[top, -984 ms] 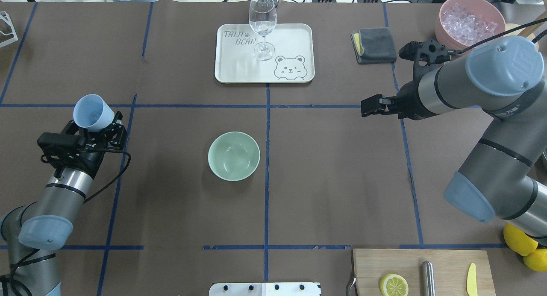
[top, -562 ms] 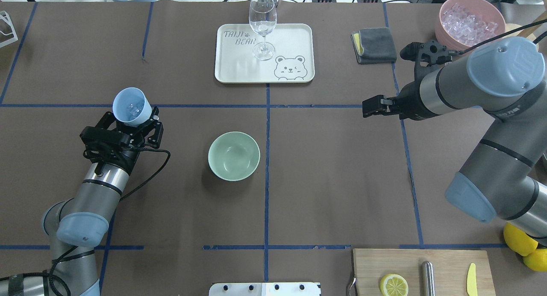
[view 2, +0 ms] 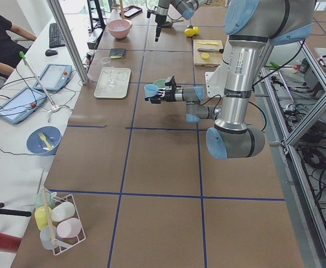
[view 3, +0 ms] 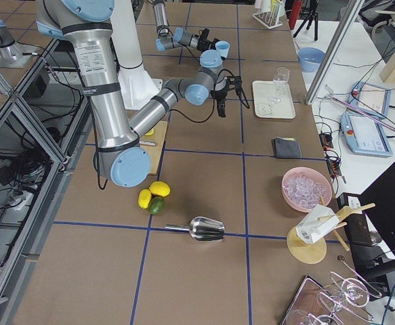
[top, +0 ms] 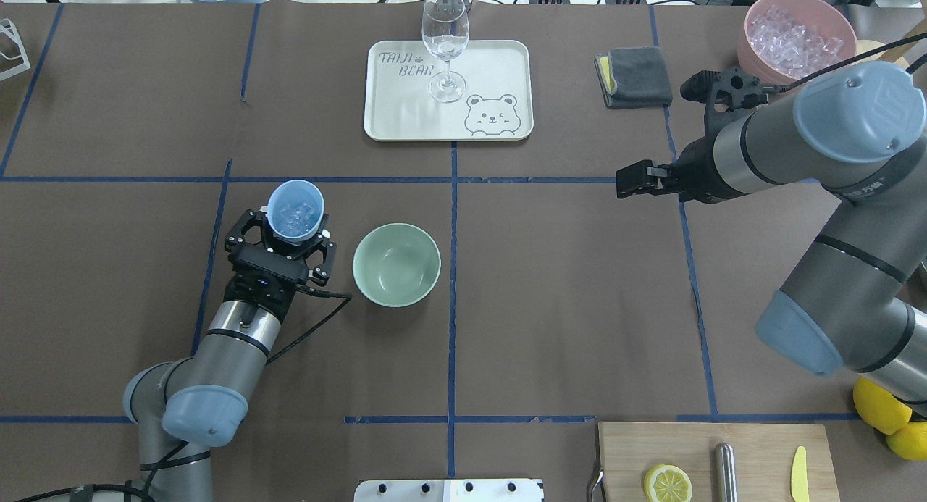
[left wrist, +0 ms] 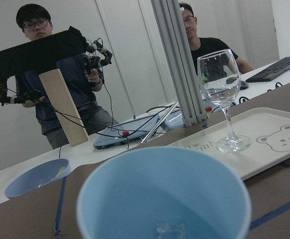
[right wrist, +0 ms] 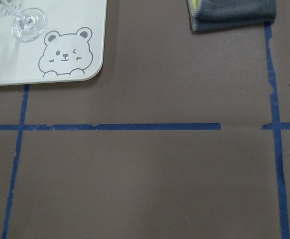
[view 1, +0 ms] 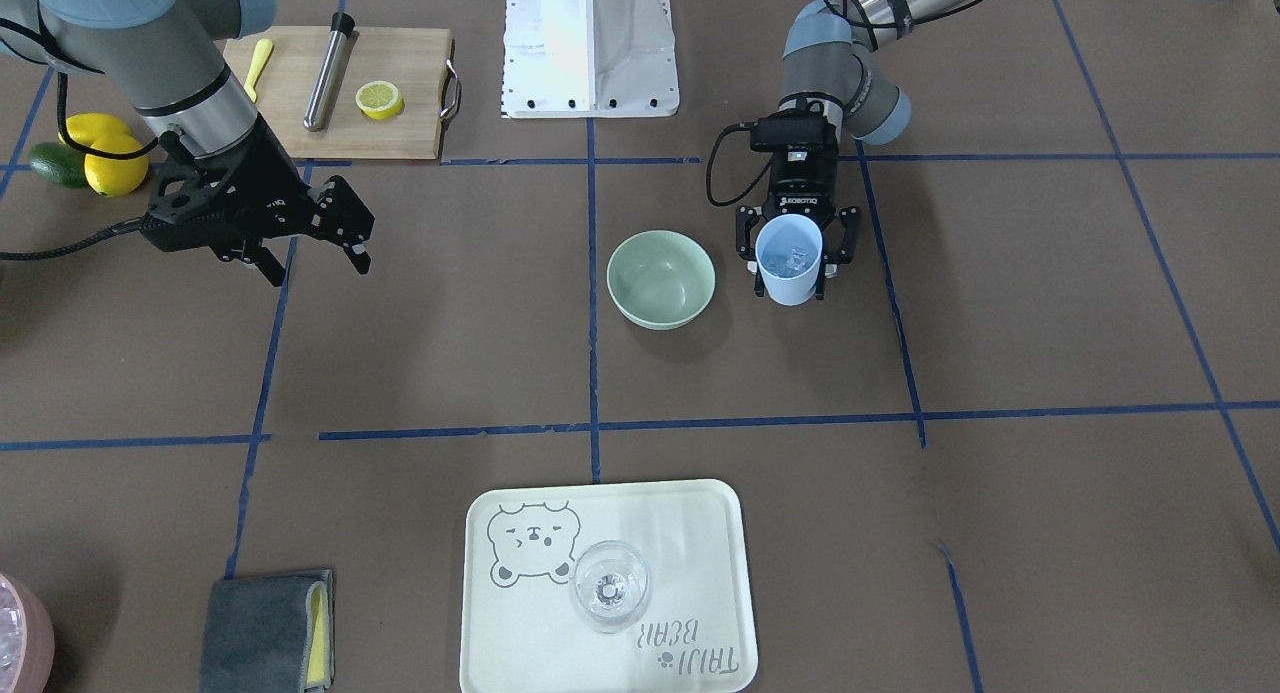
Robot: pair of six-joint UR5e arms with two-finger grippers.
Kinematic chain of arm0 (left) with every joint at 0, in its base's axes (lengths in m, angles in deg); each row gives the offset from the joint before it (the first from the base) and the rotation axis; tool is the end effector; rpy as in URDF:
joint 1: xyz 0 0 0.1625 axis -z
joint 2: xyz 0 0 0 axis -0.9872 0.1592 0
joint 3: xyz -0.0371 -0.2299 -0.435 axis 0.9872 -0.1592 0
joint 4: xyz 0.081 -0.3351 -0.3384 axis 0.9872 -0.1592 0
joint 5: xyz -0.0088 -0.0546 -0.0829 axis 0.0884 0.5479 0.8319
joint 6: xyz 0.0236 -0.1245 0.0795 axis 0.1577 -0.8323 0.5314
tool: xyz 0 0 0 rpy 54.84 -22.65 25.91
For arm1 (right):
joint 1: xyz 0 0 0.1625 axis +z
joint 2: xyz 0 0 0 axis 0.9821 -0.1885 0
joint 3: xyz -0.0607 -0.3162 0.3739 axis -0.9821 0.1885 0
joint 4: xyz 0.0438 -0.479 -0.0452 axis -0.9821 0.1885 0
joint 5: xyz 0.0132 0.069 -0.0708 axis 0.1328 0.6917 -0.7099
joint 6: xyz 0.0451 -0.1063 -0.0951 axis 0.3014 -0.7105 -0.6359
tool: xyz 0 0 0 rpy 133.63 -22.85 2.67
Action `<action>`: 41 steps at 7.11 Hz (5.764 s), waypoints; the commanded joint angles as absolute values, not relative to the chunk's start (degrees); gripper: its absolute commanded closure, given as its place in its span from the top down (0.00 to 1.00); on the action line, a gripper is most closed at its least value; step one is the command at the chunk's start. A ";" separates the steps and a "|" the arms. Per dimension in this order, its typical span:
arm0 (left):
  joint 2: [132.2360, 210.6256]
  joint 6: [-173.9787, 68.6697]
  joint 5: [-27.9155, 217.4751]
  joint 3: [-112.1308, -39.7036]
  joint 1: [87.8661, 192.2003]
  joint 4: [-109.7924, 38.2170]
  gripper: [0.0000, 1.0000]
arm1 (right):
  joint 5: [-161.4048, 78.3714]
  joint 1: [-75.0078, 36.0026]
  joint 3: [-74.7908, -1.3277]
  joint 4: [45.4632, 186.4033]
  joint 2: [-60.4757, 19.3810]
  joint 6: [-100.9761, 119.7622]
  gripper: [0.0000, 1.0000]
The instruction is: Pour ice into bowl
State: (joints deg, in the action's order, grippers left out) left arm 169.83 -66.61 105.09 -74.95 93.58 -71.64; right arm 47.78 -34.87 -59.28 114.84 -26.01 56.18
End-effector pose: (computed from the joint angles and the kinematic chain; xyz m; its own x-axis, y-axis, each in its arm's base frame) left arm 0.6145 -0.4059 0.4037 0.8985 0.2714 -0.3451 0.3009 0.1915 0.9342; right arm -0.4175 -0.5137 0.3514 0.5755 -0.0197 0.8176 -0.1894 0.9693 0.1567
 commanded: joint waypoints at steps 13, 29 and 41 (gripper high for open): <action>174.16 -13.07 100.05 -75.91 92.44 -60.33 0.00 | 48.49 -34.93 -59.58 114.68 -25.62 56.61 1.00; 176.62 10.50 92.77 -79.17 89.80 -42.20 0.00 | 48.58 -34.66 -60.38 114.95 -25.97 56.79 1.00; 155.47 7.08 90.91 -80.05 91.99 -81.69 0.00 | 48.58 -33.87 -61.17 114.95 -25.80 56.70 1.00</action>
State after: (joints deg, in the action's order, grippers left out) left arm 159.10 7.21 90.78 -80.01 91.45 -74.79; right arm 48.57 -33.88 -61.04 114.88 -25.83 56.71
